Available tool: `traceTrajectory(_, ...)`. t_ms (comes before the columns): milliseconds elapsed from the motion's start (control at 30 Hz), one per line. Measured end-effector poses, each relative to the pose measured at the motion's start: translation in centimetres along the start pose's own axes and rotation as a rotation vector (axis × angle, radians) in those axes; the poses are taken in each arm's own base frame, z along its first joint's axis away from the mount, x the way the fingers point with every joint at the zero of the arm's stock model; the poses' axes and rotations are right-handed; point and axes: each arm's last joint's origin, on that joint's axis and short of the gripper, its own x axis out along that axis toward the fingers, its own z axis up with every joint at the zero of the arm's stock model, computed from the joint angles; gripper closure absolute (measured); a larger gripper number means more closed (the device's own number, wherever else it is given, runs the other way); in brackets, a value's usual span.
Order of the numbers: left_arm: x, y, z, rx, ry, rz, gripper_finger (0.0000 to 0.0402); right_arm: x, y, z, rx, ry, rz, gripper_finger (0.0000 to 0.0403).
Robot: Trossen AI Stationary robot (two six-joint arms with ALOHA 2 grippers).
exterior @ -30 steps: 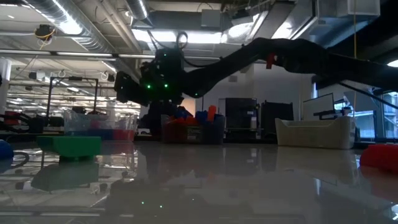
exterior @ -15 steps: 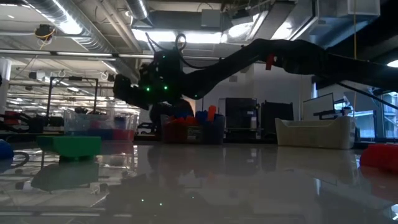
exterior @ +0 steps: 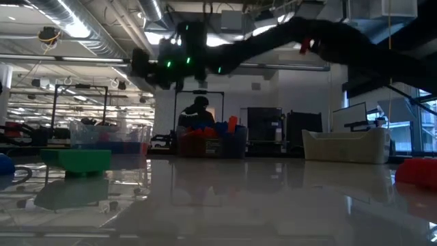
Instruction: Sort blocks by size
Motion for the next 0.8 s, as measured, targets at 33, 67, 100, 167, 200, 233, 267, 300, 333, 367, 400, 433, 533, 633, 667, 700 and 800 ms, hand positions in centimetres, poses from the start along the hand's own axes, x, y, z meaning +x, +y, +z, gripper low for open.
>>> traceTrajectory(33,-0.2,0.1,0.1,-0.002,-0.006,0.001,0.0205,-0.3,0.1,1.1,-0.029,0.013,-0.003,0.0147)
traceTrajectory(67,-0.3,0.1,0.2,-0.004,-0.010,0.002,0.0205,-0.6,0.0,1.9,-0.069,0.043,-0.015,0.0149)
traceTrajectory(100,-0.5,0.2,0.3,-0.006,-0.018,0.003,0.0205,-0.9,0.0,2.8,-0.109,0.056,-0.031,0.0151)
traceTrajectory(167,-0.9,0.4,0.5,-0.011,-0.031,0.004,0.0205,-1.7,0.0,4.5,-0.173,0.101,-0.065,0.0156)
traceTrajectory(200,-1.1,0.5,0.6,-0.015,-0.039,0.005,0.0205,-2.0,-0.2,5.3,-0.199,0.118,-0.078,0.0159)
traceTrajectory(233,-1.3,0.6,0.7,-0.017,-0.046,0.007,0.0205,-2.4,-0.2,6.1,-0.220,0.137,-0.082,0.0162)
traceTrajectory(267,-1.5,0.7,0.8,-0.018,-0.048,0.007,0.0205,-2.9,-0.3,7.0,-0.241,0.165,-0.086,0.0165)
traceTrajectory(300,-1.7,0.7,0.8,-0.018,-0.047,0.007,0.0205,-3.4,-0.3,7.8,-0.257,0.185,-0.085,0.0168)
traceTrajectory(333,-1.8,0.8,0.9,-0.022,-0.049,0.006,0.0205,-4.0,-0.2,8.7,-0.278,0.210,-0.083,0.0171)
traceTrajectory(367,-2.0,0.8,0.8,-0.022,-0.041,0.005,0.0205,-4.7,-0.2,9.7,-0.293,0.235,-0.081,0.0173)
traceTrajectory(400,-2.0,0.8,0.7,-0.023,-0.028,0.003,0.0205,-5.4,-0.1,10.6,-0.312,0.258,-0.077,0.0176)
traceTrajectory(433,-2.1,0.8,0.6,-0.028,-0.016,0.001,0.0205,-6.2,0.1,11.6,-0.329,0.283,-0.071,0.0178)
traceTrajectory(533,-2.1,0.8,0.1,-0.028,0.029,-0.004,0.0205,-9.4,1.3,14.7,-0.386,0.372,-0.035,0.0183)
traceTrajectory(633,-2.0,0.7,-0.3,-0.047,0.067,-0.007,0.0205,-13.2,2.3,17.5,-0.413,0.483,-0.002,0.0187)
traceTrajectory(667,-2.0,0.6,-0.4,-0.050,0.084,-0.009,0.0205,-14.5,2.7,18.2,-0.424,0.526,0.011,0.0188)
traceTrajectory(700,-1.9,0.6,-0.7,-0.055,0.098,-0.010,0.0205,-16.0,3.0,19.0,-0.435,0.564,0.018,0.0189)
traceTrajectory(800,-1.7,0.4,-1.3,-0.066,0.148,-0.014,0.0205,-19.8,4.3,20.4,-0.430,0.668,0.013,0.0189)
